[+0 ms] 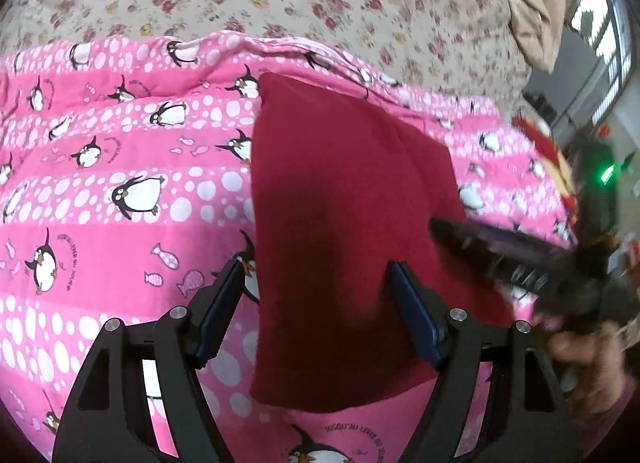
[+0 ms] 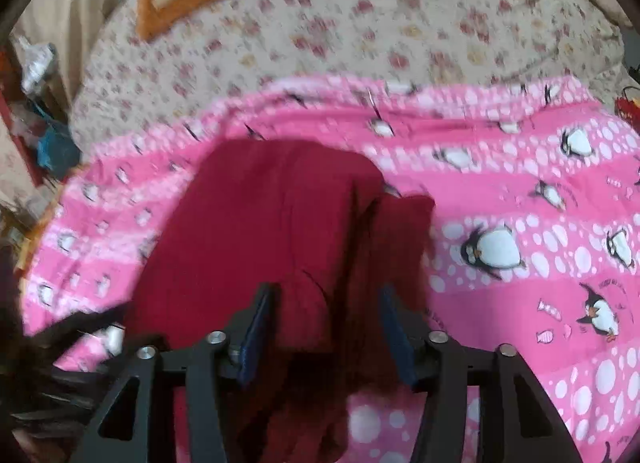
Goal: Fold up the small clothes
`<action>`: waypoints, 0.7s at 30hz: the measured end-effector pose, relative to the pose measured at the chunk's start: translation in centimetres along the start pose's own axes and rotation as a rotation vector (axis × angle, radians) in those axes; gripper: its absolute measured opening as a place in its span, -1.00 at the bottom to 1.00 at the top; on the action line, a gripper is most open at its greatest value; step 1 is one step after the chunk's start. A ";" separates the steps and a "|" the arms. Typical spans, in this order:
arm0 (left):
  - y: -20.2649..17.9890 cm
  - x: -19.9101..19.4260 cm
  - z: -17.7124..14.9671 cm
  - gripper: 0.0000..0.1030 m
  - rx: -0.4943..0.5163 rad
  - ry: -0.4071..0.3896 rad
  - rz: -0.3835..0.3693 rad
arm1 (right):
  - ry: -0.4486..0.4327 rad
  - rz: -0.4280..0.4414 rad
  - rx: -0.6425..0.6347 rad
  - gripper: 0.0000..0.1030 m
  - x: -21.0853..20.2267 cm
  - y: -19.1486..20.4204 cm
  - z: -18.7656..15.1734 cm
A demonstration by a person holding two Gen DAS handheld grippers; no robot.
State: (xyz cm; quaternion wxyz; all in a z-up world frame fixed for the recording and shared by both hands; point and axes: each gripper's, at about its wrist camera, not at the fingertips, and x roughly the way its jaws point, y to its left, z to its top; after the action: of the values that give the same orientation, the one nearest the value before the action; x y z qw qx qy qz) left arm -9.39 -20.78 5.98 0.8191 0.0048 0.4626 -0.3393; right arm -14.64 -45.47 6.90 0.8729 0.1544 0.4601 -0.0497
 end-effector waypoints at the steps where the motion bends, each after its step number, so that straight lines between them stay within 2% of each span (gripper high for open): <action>1: 0.2 0.0 0.2 0.48 -0.006 0.002 -0.012 | 0.018 0.002 0.002 0.16 0.6 -0.1 -0.2; 4: 1.3 0.3 1.1 0.48 -0.025 0.008 -0.053 | -0.023 0.009 -0.003 0.25 0.1 -0.5 -0.1; 6: 2.1 0.7 1.7 0.48 -0.053 0.013 -0.095 | -0.062 -0.010 0.011 0.63 -0.6 -1.1 0.2; 8: 2.8 1.7 2.3 0.54 -0.084 0.028 -0.143 | -0.096 -0.019 0.034 0.75 -0.8 -2.0 0.5; 11: 3.4 2.8 2.7 0.57 -0.119 0.047 -0.192 | -0.070 0.018 0.056 0.80 0.4 -3.3 0.7; 15: 3.8 4.5 3.1 0.60 -0.145 0.094 -0.246 | -0.030 0.145 0.124 0.84 2.4 -4.7 1.1; 18: 3.4 5.2 3.4 0.67 -0.123 0.103 -0.250 | -0.009 0.227 0.146 0.84 3.6 -4.5 1.4; 21: 3.1 6.2 3.5 0.72 -0.115 0.122 -0.262 | -0.009 0.261 0.140 0.84 4.4 -3.9 1.7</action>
State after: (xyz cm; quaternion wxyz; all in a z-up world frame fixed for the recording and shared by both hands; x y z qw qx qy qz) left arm -2.87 -22.91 2.34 0.7372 -0.0817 0.5267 -0.4152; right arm -11.68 -49.41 3.28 0.8612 0.2730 0.4276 0.0315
